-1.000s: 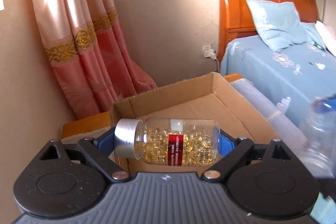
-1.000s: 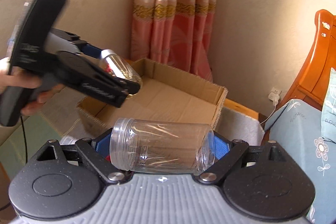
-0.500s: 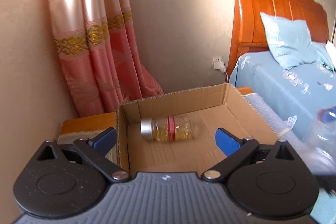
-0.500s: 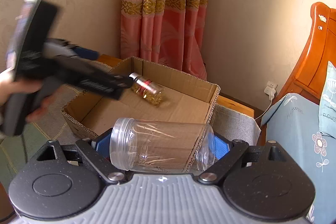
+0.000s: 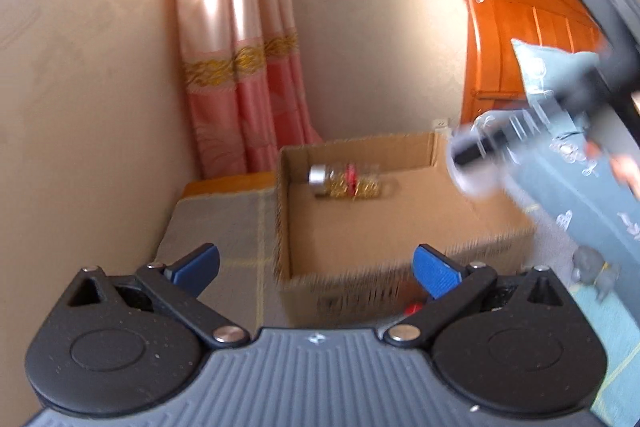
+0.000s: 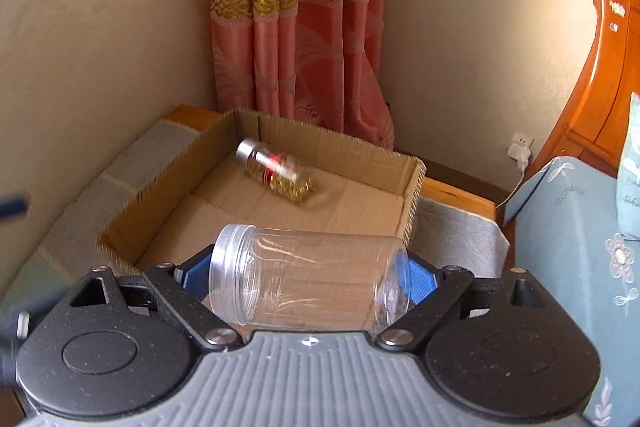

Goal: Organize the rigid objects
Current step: 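Lower the clear plastic jar into the box and open the right gripper, then move the right gripper to the grey cat figurine and close on it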

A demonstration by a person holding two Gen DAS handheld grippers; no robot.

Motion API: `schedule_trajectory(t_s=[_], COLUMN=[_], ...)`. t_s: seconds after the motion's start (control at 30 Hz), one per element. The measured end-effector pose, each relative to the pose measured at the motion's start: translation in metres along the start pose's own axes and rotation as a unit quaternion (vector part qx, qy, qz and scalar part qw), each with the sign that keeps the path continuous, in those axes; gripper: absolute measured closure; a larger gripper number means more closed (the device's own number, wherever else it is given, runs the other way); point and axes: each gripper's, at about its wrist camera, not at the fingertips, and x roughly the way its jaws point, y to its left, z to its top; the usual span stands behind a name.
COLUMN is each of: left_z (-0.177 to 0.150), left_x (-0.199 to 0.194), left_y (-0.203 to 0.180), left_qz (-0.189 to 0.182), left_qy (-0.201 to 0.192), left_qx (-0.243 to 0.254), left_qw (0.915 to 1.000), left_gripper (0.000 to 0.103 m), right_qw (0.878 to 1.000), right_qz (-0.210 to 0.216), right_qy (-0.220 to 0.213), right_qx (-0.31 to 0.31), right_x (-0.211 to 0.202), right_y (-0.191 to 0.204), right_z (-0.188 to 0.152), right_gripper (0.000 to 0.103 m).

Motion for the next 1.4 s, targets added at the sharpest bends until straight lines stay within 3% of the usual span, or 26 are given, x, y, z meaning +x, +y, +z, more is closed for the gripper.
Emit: schedule_trajectory(t_s=[0.17, 0.33, 0.37, 0.5, 0.97, 1.17, 1.4], left_z=[-0.02, -0.035, -0.036, -0.042, -0.048, -0.051, -0.053], left_x=[-0.002, -0.01, -0.011, -0.014, -0.012, -0.011, -0.008], left_y=[-0.005, -0.008, -0.008, -0.011, -0.026, -0.029, -0.037], left_qz=[0.004, 0.022, 0.023, 0.013, -0.014, -0.019, -0.029], left_qy=[0.035, 0.04, 0.041, 0.04, 0.05, 0.054, 0.059], left_qx=[0.019, 0.02, 0.019, 0.015, 0.021, 0.02, 0.024], left_qw=[0.9992, 0.9988, 0.9987, 0.999, 0.9985, 0.9981, 0.9975], left_gripper=[0.001, 0.001, 0.001, 0.001, 0.001, 0.001, 0.001], right_qw=[1.0, 1.0, 1.0, 0.998, 1.0, 1.0, 0.997], right_qz=[-0.004, -0.018, -0.016, -0.006, 0.021, -0.011, -0.04], right_qy=[0.001, -0.001, 0.005, 0.03, -0.001, 0.012, 0.041], right_qx=[0.006, 0.017, 0.025, 0.046, 0.013, 0.009, 0.054], right_x=[0.02, 0.049, 0.055, 0.065, -0.004, -0.022, -0.026], right_y=[0.001, 0.005, 0.002, -0.002, 0.0, -0.02, -0.057], right_z=[0.029, 0.054, 0.058, 0.057, 0.001, -0.049, -0.107], right_gripper=[0.009, 0.008, 0.0, 0.0, 0.0, 0.0, 0.0])
